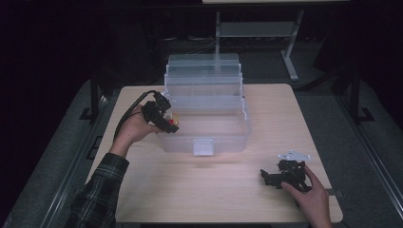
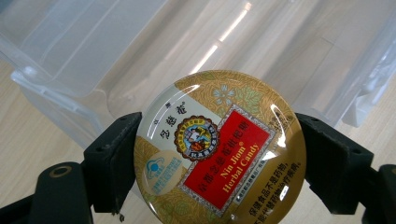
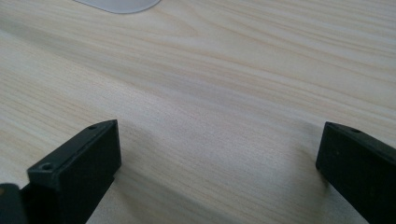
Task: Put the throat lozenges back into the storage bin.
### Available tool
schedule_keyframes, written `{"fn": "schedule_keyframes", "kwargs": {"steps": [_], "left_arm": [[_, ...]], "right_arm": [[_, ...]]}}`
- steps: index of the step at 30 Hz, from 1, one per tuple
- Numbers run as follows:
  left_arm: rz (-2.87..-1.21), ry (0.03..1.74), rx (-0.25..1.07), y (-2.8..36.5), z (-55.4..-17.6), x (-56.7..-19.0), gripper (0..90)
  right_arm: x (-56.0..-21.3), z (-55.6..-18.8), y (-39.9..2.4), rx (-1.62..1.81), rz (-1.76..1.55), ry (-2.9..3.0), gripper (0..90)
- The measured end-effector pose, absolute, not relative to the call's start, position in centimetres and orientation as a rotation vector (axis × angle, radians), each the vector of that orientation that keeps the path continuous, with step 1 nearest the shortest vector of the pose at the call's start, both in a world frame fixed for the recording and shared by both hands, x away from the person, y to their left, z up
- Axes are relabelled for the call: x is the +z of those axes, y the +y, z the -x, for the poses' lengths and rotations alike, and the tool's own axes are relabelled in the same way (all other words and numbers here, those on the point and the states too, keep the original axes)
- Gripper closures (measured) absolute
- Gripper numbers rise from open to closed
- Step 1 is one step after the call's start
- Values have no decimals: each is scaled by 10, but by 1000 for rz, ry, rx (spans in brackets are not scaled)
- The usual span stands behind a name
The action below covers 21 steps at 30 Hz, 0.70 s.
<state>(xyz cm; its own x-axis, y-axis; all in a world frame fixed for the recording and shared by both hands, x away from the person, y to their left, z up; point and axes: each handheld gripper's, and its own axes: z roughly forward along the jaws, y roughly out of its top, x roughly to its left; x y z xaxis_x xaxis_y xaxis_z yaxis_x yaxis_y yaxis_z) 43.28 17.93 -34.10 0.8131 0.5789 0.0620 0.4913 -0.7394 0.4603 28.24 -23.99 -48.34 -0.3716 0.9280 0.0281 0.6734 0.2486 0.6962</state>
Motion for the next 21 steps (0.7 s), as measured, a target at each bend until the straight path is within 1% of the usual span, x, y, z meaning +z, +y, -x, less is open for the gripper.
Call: {"fn": "schedule_keyframes", "kwargs": {"steps": [21], "left_arm": [[-2562,798,235,181,-437,-344,191]], "right_arm": [[-483,-282,-240,890,-1464,2137,0]]}}
